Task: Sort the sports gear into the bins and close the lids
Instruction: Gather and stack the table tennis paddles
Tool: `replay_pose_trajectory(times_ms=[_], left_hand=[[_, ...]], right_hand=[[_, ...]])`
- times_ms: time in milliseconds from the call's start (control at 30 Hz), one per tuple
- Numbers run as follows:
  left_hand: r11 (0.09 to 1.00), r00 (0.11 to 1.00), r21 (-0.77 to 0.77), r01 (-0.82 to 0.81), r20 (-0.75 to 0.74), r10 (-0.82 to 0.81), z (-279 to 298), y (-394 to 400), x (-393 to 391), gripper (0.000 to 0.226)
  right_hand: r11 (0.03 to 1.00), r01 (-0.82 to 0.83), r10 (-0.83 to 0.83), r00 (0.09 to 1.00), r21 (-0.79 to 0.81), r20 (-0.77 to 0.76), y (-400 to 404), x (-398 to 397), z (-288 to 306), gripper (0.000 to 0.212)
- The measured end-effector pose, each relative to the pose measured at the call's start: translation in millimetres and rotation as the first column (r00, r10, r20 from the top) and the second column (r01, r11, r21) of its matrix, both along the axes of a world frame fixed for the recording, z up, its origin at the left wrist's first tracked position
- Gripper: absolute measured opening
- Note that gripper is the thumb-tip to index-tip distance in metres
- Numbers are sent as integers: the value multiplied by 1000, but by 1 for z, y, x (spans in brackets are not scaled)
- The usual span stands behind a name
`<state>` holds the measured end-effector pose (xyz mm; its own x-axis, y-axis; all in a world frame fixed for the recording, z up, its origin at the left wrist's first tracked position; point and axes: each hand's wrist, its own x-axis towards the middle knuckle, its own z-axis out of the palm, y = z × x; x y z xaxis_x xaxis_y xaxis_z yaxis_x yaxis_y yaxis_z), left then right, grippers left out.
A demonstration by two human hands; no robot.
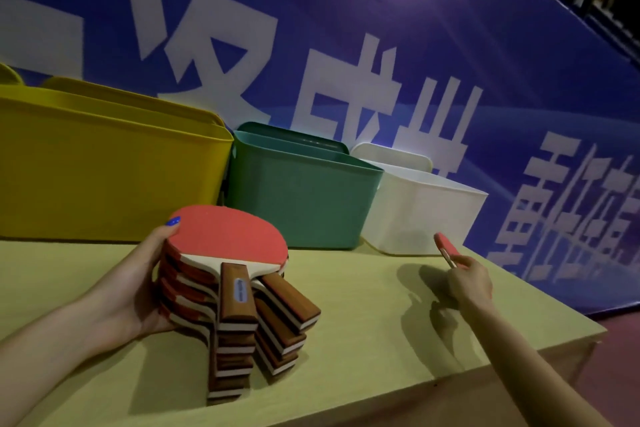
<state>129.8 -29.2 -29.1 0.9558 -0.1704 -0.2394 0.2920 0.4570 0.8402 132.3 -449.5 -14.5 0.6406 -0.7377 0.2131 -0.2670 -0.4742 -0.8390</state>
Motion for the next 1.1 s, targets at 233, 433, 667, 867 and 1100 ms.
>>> replay_pose_trajectory(times_ms=[233, 433, 667, 867, 1100], left_hand=[[999, 1000, 52, 13, -10, -12, -5, 4, 0, 48], [999, 1000, 49, 14, -19, -13, -4, 7, 0, 55], [999, 1000, 41, -25, -12, 26, 0, 3, -5, 55], [1000, 1000, 9, -13, -21, 13, 0, 5, -6, 49], [999, 998, -23, 43, -40, -44, -1, 13, -1, 46]], right_hand=[[503, -709, 425, 701, 494, 573, 114, -50, 63, 25], [532, -836, 830, 483, -133, 278, 200, -52, 60, 30], [407, -826, 893, 450, -390, -20, 231, -44, 41, 36], [419, -803, 862, 498, -424, -92, 232, -50, 44, 39], [445, -739, 824, 559, -506, -91, 229, -53, 36, 46]])
